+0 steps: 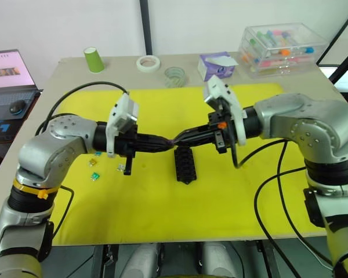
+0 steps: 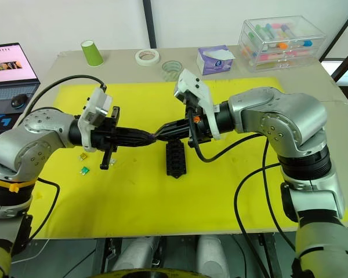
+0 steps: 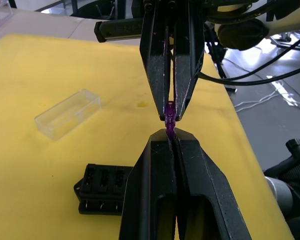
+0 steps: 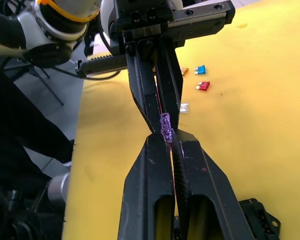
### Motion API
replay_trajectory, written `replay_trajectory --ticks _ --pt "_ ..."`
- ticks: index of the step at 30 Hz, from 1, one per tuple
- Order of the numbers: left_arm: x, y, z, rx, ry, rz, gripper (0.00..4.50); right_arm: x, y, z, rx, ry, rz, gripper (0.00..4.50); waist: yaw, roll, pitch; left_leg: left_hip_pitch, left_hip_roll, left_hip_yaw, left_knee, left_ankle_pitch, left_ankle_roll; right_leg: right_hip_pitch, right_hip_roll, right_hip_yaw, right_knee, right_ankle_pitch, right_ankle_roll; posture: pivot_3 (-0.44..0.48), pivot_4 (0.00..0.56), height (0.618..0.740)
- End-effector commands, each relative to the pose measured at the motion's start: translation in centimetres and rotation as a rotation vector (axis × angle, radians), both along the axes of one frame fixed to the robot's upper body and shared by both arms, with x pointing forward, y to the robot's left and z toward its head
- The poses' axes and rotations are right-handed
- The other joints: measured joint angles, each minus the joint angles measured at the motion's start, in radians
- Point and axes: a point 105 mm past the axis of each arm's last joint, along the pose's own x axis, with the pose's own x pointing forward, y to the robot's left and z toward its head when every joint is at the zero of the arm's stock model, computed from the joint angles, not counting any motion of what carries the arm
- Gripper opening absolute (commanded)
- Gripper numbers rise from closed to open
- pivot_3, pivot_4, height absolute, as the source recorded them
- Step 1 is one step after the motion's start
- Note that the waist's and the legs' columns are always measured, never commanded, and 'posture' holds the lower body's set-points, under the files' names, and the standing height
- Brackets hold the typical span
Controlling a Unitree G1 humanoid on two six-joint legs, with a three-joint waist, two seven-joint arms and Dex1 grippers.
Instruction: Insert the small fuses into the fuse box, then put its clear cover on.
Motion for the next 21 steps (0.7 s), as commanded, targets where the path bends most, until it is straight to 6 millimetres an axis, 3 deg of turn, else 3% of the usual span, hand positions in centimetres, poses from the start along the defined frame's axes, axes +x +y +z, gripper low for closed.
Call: replay_trajectory --ticks 1,6,10,13,21 --pt "0.9 2.0 -1.7 0.122 -0.033 0.12 0.2 -0.4 -0.8 -0.4 -0.069 -0.143 0.055 0.0 -0.001 0.0 0.0 0.0 0.0 0.0 0.0 0.0 0.0 0.0 0.0 0.0 0.0 0.0 0.0 0.0 0.15 0.74" --pt "0.2 3.0 -4.5 0.19 -0.015 0.147 1.7 -0.4 -1.5 -2.4 -0.096 -0.251 0.134 0.0 0.0 0.0 0.0 0.0 0.0 0.0 -0.001 0.0 0.0 0.0 0.001 0.0 0.0 0.0 0.0 0.0 0.15 0.74" --pt "-0.6 2.5 -5.8 0.181 -0.017 0.133 3.23 -0.7 -2.0 -4.0 -0.114 -0.284 0.201 0.0 0.005 0.0 0.0 0.0 0.0 0.0 0.0 0.0 0.0 0.0 0.0 0.0 0.0 0.0 0.0 0.0 0.15 0.74" --pt "-1.0 1.6 -8.2 0.221 -0.054 0.118 4.35 -0.3 -2.4 -6.4 -0.172 -0.29 0.213 0.0 0.005 0.0 0.0 0.0 0.0 0.0 0.001 0.0 0.0 0.002 0.0 0.0 0.0 0.0 0.0 0.0 0.15 0.74" --pt "0.3 0.5 -9.0 0.216 -0.134 0.149 4.46 0.7 -2.8 -8.2 -0.209 -0.284 0.207 0.0 0.005 -0.001 0.0 -0.001 0.0 0.0 0.002 0.0 0.0 0.001 0.001 0.0 0.0 0.0 0.0 0.0 0.15 0.74"
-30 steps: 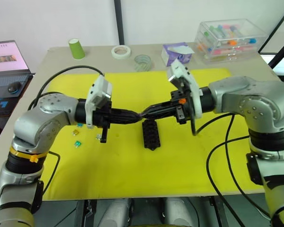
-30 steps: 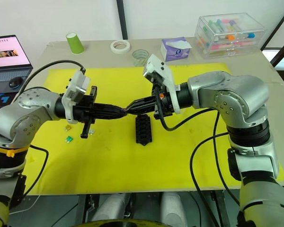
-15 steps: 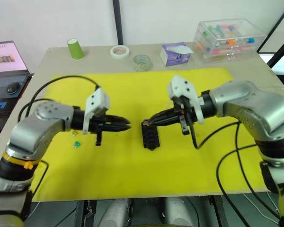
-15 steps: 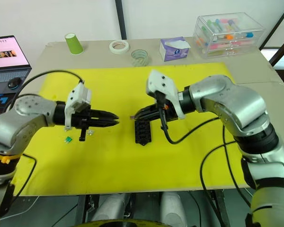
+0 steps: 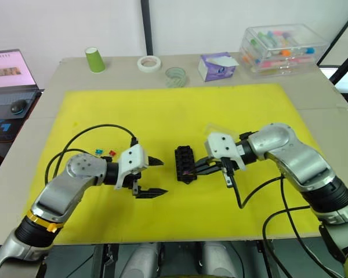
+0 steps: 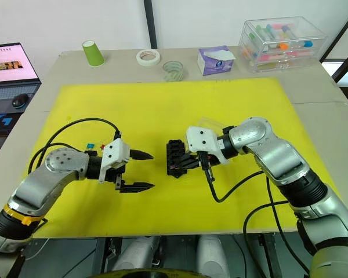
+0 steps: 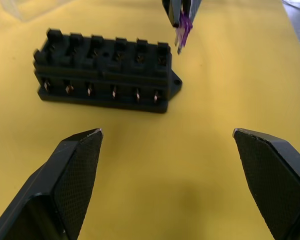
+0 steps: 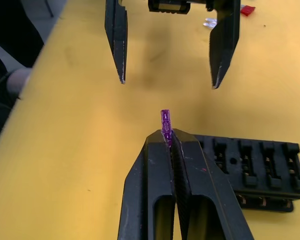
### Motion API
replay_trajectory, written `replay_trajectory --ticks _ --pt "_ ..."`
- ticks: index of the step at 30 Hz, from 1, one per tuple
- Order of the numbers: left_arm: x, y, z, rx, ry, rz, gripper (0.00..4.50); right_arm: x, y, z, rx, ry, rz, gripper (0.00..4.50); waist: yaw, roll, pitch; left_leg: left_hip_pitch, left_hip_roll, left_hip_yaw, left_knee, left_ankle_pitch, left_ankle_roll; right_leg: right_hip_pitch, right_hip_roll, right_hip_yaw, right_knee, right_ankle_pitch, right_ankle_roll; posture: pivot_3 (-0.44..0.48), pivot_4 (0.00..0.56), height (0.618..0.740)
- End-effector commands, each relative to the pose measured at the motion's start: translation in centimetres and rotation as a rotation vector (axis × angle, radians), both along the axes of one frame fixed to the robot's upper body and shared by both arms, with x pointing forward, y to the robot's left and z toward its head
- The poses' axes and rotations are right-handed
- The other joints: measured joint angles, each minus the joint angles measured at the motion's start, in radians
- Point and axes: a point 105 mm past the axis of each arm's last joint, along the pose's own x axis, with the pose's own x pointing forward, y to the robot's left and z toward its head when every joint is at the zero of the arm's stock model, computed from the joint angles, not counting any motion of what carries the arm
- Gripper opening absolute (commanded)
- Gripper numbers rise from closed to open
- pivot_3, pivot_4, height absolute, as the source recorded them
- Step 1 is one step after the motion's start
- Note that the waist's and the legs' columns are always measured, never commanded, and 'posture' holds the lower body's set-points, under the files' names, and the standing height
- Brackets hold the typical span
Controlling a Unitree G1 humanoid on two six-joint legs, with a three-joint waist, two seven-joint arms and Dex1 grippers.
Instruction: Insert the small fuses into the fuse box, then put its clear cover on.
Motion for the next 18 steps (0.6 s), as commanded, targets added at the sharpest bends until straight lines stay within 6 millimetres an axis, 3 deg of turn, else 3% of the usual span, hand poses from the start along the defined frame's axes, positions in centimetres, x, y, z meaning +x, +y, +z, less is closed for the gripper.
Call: replay_trajectory --ticks 1,18 --pt "0.54 -0.45 0.14 0.007 -0.066 -0.001 4.46 0.16 0.2 0.09 -0.003 -0.036 0.02 0.0 0.0 0.0 0.0 0.0 0.0 0.0 0.0 0.0 0.0 0.0 0.0 0.0 0.0 0.0 0.0 0.0 0.15 0.74" --pt "0.66 -1.25 0.05 0.008 -0.085 -0.026 4.46 0.51 0.15 -0.36 -0.034 -0.011 -0.011 0.0 0.0 0.0 0.0 0.0 0.0 0.0 0.0 0.0 0.0 0.0 0.0 0.0 0.0 0.0 0.0 0.0 0.15 0.74"
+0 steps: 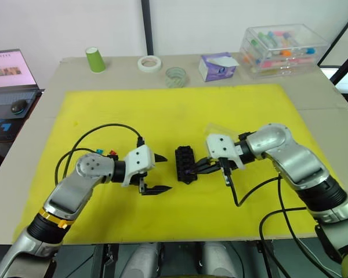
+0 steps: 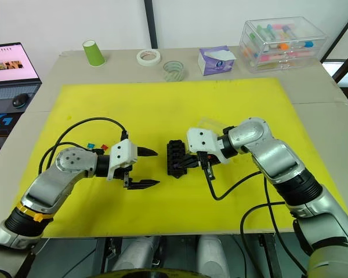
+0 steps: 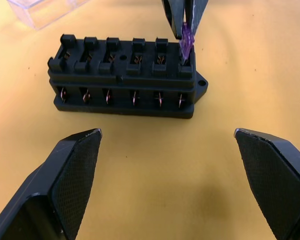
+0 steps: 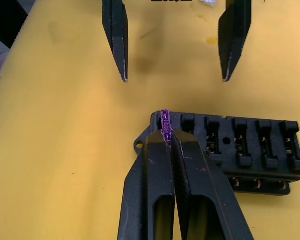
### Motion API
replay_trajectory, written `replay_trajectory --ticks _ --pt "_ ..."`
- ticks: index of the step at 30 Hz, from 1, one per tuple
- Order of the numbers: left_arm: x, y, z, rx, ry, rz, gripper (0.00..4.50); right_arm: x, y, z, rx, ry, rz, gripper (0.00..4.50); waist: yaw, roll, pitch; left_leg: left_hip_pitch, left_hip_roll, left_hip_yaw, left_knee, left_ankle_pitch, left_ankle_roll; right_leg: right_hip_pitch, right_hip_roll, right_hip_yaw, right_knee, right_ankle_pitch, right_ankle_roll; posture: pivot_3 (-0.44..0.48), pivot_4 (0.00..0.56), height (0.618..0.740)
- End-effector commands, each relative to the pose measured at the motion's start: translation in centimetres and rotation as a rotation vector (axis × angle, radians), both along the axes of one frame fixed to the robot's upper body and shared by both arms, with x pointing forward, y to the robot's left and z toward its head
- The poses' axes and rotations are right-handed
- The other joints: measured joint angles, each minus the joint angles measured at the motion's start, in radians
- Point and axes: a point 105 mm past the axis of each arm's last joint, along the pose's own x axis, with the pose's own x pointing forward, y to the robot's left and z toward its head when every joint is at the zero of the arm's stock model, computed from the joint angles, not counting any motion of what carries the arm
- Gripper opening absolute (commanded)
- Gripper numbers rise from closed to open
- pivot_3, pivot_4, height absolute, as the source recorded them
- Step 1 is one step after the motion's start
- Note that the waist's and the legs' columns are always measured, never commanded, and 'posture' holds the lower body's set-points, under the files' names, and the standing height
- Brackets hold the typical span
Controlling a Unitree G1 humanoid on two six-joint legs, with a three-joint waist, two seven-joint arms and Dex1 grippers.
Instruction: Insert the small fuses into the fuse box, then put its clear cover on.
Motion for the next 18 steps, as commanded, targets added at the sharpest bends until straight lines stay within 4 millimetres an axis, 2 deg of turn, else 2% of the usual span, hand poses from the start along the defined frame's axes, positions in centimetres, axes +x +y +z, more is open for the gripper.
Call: replay_trajectory --ticks 1,8,18 --pt "0.1 -0.1 0.6 -0.004 -0.037 -0.014 4.46 -0.1 0.4 0.5 -0.005 -0.024 0.012 0.0 0.0 0.0 0.0 0.0 0.0 0.0 0.0 0.0 0.0 0.0 0.0 0.0 0.0 0.0 0.0 0.0 0.15 0.74" --pt "0.0 -0.2 0.6 -0.003 -0.039 -0.015 4.46 -0.3 0.5 0.6 -0.015 0.005 0.0 0.0 0.001 0.0 0.0 0.0 0.0 0.0 0.0 0.0 0.0 0.0 0.0 0.0 0.0 0.0 0.0 0.0 0.15 0.74" --pt "0.1 -0.5 0.7 -0.003 -0.051 -0.017 4.46 0.0 0.1 -0.7 -0.085 -0.022 -0.021 0.0 0.0 0.0 0.0 0.0 0.0 0.0 0.0 0.0 0.0 0.0 0.0 0.0 0.0 0.0 0.0 0.0 0.15 0.74"
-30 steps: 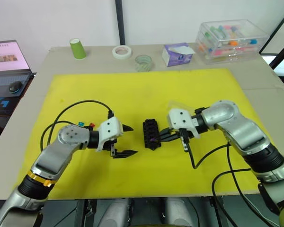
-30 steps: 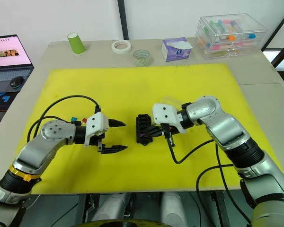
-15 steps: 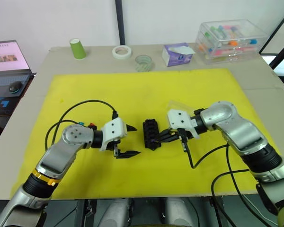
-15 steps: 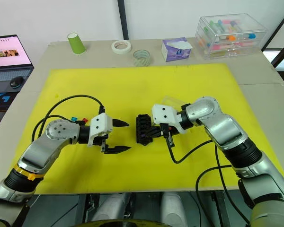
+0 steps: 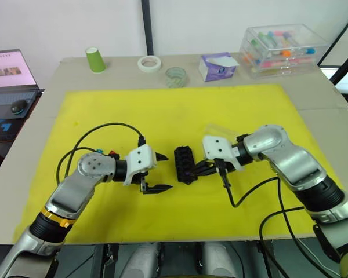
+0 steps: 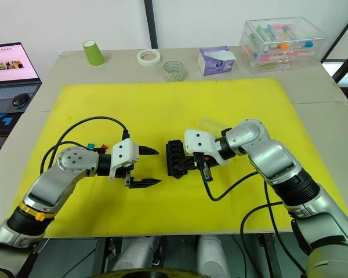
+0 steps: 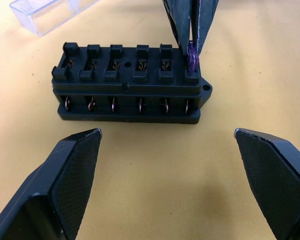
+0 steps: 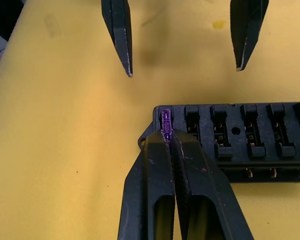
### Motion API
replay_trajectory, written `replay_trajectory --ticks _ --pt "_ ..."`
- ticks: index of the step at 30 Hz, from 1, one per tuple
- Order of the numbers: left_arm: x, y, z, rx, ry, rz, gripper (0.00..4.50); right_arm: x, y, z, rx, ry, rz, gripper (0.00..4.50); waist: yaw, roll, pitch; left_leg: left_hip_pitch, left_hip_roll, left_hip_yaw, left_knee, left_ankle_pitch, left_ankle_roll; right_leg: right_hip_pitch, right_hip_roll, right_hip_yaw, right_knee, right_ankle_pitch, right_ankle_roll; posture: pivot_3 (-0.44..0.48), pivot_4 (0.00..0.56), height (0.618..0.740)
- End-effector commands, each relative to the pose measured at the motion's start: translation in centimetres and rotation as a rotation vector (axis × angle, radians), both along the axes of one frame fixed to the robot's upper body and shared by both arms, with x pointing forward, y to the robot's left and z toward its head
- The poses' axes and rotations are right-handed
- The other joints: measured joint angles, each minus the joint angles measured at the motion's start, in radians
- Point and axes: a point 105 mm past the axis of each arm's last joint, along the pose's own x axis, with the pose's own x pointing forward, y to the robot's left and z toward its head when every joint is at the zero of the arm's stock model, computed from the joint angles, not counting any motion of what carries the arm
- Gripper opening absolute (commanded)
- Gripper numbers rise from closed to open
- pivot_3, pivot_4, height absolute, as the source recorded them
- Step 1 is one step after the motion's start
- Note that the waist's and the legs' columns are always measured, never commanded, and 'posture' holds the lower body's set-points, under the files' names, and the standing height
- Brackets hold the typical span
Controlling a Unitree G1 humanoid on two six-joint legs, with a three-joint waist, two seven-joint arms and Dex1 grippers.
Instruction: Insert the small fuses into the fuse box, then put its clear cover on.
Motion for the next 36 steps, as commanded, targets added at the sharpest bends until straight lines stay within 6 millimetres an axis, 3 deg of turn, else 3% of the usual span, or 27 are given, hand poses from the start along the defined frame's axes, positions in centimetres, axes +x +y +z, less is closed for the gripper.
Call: replay_trajectory --ticks 1,9,21,25,27,36 --pt "0.0 -0.4 0.8 -0.004 -0.045 -0.02 4.46 0.2 0.1 -0.2 -0.027 -0.042 -0.001 0.0 0.0 0.0 0.0 0.0 0.0 0.0 0.0 0.0 0.0 0.0 0.0 0.0 0.0 0.0 0.0 0.0 0.15 0.74" --pt "0.0 -0.6 0.9 -0.005 -0.047 -0.021 4.46 0.3 0.0 -0.8 -0.069 -0.09 0.011 0.0 -0.001 0.0 0.0 0.0 0.0 0.0 0.0 0.0 0.0 0.0 0.0 0.0 0.0 0.0 0.0 0.0 0.15 0.74" --pt "0.1 -0.5 0.9 -0.007 -0.043 -0.015 4.46 0.0 0.4 0.3 -0.052 -0.111 0.042 0.0 0.0 0.0 0.0 0.0 0.0 0.0 0.001 0.0 0.0 0.001 0.0 0.0 0.0 0.0 0.0 0.0 0.15 0.74" --pt "0.1 -0.5 0.8 -0.006 -0.043 -0.015 4.5 0.0 0.5 0.6 -0.047 -0.108 0.043 0.96 0.001 0.0 0.0 0.0 0.0 0.0 0.001 0.0 0.0 0.001 0.0 0.0 0.0 0.0 0.0 0.0 0.15 0.74" --pt "0.1 -0.5 0.8 -0.006 -0.043 -0.014 4.5 0.0 0.6 1.0 -0.036 -0.113 0.042 1.65 0.001 0.0 0.0 0.0 0.0 0.0 0.001 0.0 0.0 0.001 0.0 0.0 0.0 0.0 0.0 0.0 0.15 0.74" --pt "0.0 -0.5 0.7 -0.008 -0.039 -0.01 4.5 -0.5 1.0 3.4 0.02 -0.124 0.05 1.65 0.001 0.0 0.0 0.0 0.0 -0.001 0.001 0.0 0.0 0.001 0.0 0.0 0.0 0.0 0.0 0.0 0.15 0.74"
